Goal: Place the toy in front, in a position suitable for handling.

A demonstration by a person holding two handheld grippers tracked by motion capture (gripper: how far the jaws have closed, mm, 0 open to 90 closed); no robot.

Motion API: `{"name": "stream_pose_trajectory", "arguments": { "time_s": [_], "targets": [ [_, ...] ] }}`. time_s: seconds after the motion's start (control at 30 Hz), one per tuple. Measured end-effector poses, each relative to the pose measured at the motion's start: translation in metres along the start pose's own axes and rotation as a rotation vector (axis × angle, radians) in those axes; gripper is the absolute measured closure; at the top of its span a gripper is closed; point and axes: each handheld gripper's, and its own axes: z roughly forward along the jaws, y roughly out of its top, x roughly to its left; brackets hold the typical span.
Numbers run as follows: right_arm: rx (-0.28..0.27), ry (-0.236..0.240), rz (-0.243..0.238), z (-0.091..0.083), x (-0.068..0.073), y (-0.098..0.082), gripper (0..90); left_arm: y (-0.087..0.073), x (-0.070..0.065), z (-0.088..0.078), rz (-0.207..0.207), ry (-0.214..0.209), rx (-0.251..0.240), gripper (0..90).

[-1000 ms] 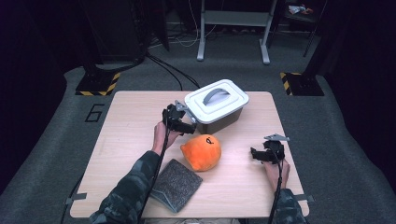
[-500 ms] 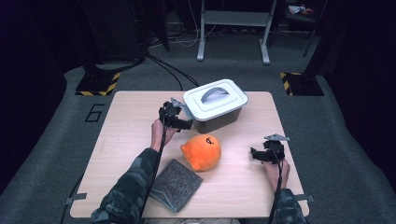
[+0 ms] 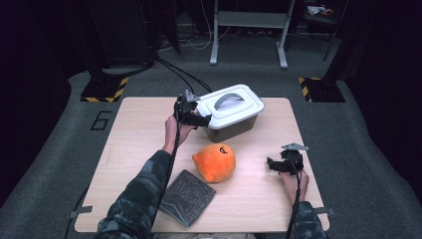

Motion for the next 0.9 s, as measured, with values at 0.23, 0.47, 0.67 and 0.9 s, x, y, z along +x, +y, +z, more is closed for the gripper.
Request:
{"name": "stream_pose_trajectory", "arguments": {
  "time_s": [0.23, 0.47, 0.67, 0.9],
  "targets": [
    [0.000, 0.001, 0.000, 0.000, 0.000, 0.000, 14.5, 0.010, -0.006, 0.023, 0.032, -0.015, 0.061, 8.0],
    [-0.001, 0.001, -0.001, 0.000, 0.000, 0.000, 14.6, 0.008, -0.007, 0.029, 0.051, -0.033, 0.095, 8.6],
    [0.000, 0.001, 0.000, 0.000, 0.000, 0.000, 14.5, 0.007, 0.000, 0.026, 0.053, -0.027, 0.108, 8.5],
    [0.000, 0.000, 0.000, 0.000, 0.000, 0.000, 14.5, 0.006, 0.003, 0.023, 0.055, -0.013, 0.110, 8.4]
  ]
}}
